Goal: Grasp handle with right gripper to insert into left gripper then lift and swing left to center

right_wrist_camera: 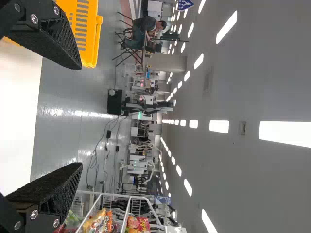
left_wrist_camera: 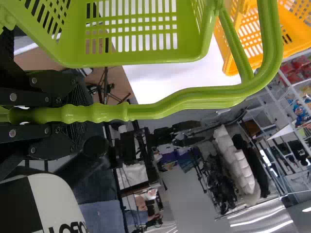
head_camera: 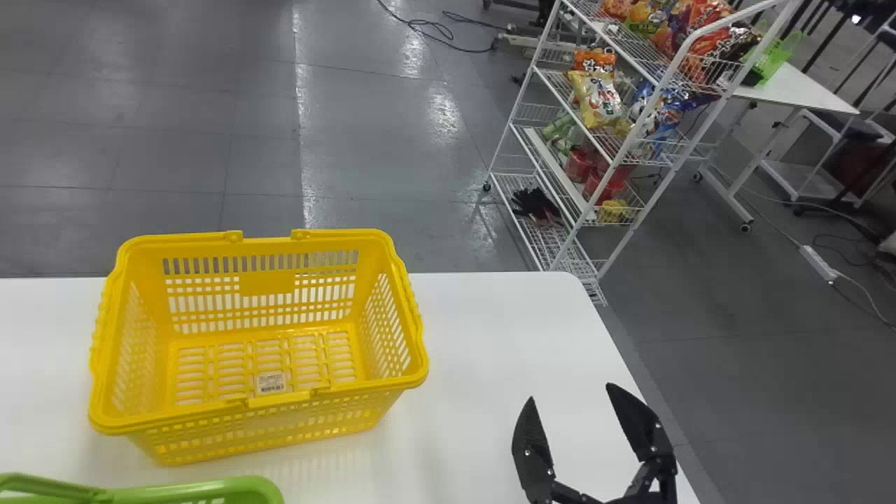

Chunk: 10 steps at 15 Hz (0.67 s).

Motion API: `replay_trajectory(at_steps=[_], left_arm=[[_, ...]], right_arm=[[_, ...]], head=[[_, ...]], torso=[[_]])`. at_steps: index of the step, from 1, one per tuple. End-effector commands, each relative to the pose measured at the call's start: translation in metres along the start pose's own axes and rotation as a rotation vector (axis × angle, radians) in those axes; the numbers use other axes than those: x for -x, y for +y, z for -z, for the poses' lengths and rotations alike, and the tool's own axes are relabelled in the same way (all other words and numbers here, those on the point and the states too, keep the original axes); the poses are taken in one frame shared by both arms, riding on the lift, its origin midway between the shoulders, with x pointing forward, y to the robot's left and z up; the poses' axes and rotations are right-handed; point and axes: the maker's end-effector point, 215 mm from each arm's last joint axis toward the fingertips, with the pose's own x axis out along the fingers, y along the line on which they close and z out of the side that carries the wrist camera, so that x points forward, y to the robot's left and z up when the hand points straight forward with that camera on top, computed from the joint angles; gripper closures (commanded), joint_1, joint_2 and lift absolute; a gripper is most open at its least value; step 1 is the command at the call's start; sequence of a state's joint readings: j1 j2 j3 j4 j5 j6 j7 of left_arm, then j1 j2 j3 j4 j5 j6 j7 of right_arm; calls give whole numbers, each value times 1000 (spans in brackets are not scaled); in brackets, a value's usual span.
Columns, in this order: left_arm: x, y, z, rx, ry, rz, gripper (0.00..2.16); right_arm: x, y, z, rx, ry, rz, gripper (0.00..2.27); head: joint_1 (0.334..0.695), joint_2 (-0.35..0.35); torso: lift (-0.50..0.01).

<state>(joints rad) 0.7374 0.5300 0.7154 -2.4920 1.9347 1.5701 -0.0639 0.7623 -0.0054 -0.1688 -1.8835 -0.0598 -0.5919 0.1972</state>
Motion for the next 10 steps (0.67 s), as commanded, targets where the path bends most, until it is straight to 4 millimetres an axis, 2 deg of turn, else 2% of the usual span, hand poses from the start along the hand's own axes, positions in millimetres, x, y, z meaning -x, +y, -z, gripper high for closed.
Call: replay_trajectory(at_steps=[1,4,7,10], left_arm=[[-6,-11,2,-23,32,32,2135],[-13,-17,2,-54,62,40,2135],[-28,-21,2,-77,91,73,2135],[-40,-18,3,-116,162,74,2135]], right_arm=[[-3,9,0,-4,5,-15,100],[-2,13,-1,-6,7,-22,100],[-1,15,-5,-8,2,-23,100],[-1,15,-7,-8,4,-24,100]], head=[[695,-341],[695,-345],[695,-350],[695,-350]], torso=[[-93],[-93],[-93],[-93]])
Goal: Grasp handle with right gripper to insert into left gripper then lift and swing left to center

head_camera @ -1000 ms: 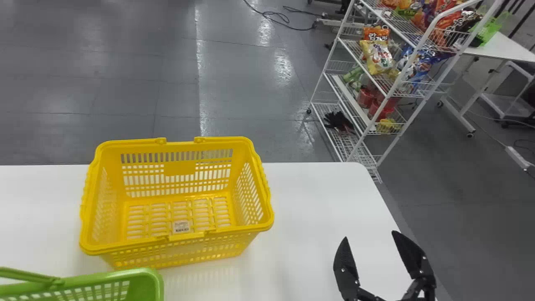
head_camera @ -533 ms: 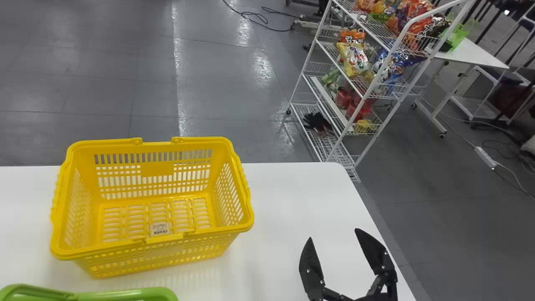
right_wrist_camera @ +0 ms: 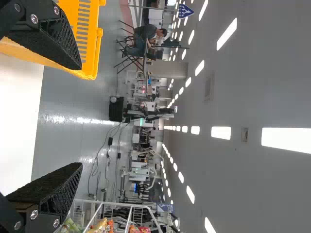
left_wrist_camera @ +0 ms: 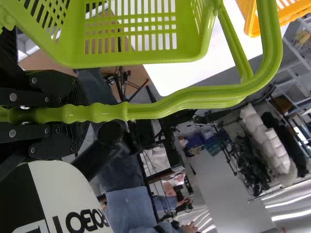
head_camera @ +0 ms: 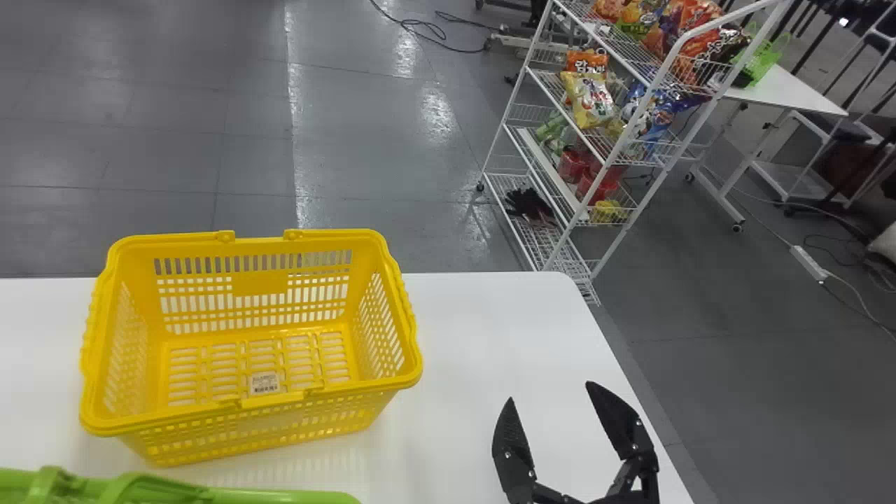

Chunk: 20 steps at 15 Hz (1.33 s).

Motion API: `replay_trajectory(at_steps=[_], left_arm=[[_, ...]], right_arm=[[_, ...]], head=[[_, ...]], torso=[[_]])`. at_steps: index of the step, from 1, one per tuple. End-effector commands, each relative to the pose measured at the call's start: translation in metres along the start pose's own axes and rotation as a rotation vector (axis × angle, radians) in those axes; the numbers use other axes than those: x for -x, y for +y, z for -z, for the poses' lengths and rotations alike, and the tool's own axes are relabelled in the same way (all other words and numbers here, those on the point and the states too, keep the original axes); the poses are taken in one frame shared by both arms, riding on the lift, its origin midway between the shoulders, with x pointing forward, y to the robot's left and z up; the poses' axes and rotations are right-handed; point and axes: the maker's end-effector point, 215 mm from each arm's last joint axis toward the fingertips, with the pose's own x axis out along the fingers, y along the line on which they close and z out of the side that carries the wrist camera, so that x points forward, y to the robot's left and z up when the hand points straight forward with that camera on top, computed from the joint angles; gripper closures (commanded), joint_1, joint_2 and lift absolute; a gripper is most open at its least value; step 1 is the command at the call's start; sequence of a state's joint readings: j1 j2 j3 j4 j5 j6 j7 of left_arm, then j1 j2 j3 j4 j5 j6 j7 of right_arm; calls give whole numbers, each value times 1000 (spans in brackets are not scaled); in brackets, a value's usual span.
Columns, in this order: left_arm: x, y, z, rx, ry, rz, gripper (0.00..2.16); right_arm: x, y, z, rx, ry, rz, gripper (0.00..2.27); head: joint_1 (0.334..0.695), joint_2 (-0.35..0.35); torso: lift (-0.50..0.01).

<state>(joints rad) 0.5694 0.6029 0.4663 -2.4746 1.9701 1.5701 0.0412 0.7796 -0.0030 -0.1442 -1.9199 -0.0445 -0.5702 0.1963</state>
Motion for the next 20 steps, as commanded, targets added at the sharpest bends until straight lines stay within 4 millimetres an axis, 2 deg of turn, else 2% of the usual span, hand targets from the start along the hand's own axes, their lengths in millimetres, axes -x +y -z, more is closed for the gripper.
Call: replay_trajectory(at_steps=[1,4,8,20], left_arm=[[-4,4,-1,-26,44,-1,2135],[0,14,-13,-45,60,-32,2135],[16,23,-26,-53,45,-82,2135],[36,34,-30,-16,12,-140,2138]], right_arm=[[1,0,-2,0,3,-1,100],[3,0,1,1,12,-1,100],[4,1,4,1,20,-4,100],[4,3,10,-2,35,-9,100]], head=[[695,-350],[695,-350],[695,-350],[695,-286]], torso=[[-93],[-93],[-93],[-93]])
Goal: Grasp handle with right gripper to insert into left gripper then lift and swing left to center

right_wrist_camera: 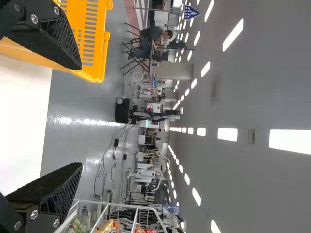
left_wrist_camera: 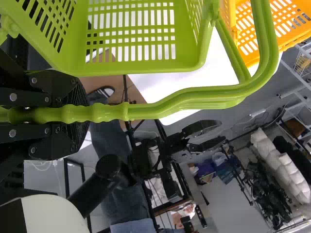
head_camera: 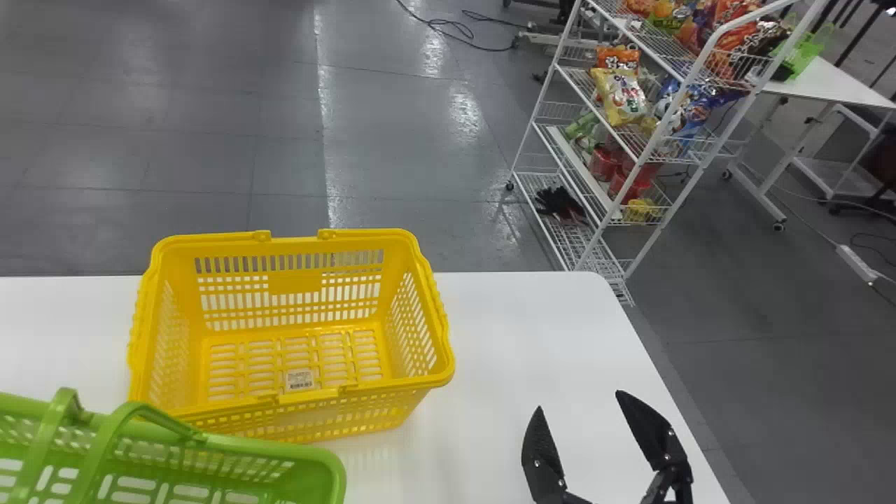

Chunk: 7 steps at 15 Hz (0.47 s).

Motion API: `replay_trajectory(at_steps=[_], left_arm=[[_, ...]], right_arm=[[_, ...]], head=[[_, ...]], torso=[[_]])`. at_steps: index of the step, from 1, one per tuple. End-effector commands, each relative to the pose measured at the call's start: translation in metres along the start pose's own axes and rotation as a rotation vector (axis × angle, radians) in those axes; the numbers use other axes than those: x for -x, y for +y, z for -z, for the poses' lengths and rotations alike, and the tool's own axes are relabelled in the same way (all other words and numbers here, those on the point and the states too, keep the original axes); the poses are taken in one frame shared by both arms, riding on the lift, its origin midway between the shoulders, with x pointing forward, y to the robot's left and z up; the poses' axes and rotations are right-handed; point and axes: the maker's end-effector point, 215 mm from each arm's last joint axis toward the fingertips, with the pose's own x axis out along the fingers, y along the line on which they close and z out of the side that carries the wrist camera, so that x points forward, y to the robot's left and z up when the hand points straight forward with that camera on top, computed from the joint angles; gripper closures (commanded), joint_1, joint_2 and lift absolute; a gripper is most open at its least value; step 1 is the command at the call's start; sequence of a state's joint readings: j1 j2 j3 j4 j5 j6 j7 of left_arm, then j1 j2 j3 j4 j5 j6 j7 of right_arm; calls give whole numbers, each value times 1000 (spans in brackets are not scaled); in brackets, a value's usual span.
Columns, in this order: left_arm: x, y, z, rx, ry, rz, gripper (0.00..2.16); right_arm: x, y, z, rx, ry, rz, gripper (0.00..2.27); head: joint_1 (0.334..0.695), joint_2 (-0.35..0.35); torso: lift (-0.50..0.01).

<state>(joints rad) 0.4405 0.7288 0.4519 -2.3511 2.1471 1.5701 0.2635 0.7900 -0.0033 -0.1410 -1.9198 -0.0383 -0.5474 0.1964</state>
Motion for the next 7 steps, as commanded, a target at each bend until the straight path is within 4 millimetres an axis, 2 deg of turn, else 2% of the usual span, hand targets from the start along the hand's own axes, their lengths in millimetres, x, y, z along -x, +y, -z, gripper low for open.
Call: replay_trajectory(at_steps=[1,7], left_arm=[[2,0,0,4,-3,-2,2135],[3,-1,0,4,-5,1,2135]], right_arm=[[0,0,1,0,2,-1,100],[0,0,1,-1,3,-1,100]], head=[[695,-284],[695,-279]], torso=[[-93],[-93]])
